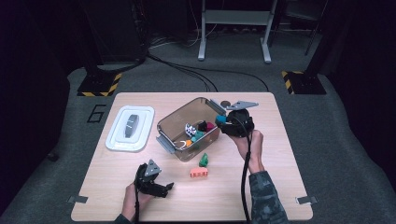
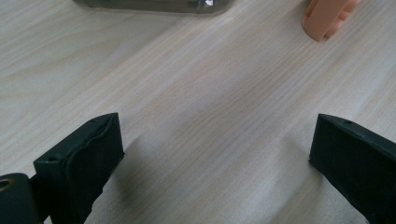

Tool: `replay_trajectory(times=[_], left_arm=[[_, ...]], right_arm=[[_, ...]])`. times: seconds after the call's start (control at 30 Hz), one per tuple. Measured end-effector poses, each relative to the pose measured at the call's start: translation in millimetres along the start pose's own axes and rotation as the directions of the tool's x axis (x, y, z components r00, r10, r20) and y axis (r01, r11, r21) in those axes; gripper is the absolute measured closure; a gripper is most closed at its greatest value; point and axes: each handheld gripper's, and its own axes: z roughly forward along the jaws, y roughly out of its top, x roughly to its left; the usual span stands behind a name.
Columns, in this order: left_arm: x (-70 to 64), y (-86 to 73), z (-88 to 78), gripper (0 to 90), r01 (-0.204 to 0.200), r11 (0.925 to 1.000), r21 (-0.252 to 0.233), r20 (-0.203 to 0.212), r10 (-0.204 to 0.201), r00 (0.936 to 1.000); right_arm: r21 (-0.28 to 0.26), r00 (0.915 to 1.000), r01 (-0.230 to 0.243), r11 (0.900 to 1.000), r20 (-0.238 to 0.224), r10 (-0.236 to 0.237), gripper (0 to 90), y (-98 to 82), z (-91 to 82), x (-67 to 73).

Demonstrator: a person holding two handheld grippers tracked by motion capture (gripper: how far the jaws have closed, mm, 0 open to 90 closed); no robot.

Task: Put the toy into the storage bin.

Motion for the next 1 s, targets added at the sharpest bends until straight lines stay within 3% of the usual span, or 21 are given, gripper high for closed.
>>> replay_trajectory(times=[0.23, 0.63, 1.0], left_arm=[[1.3, 0.4, -0.7, 2.6, -0.02, 0.9998, 0.009, -0.003, 0.02, 0.9998], [0.6, 0.2, -0.5, 2.6, -0.01, 0.9999, 0.007, 0.0, 0.01, 1.0], [0.0, 0.0, 0.1, 2.6, 0.001, 1.0, -0.001, 0.0, -0.001, 1.0]], right_arm=[[0.037, 0.9998, 0.016, 0.999, -0.009, -0.015, 59.3, 10.9, 18.5, 1.6], [0.103, 0.9995, 0.031, 0.994, -0.001, -0.031, 59.3, 18.8, 49.3, 6.6], [0.141, 0.9985, 0.054, 0.989, -0.003, -0.054, 59.3, 18.6, 58.3, 7.8]])
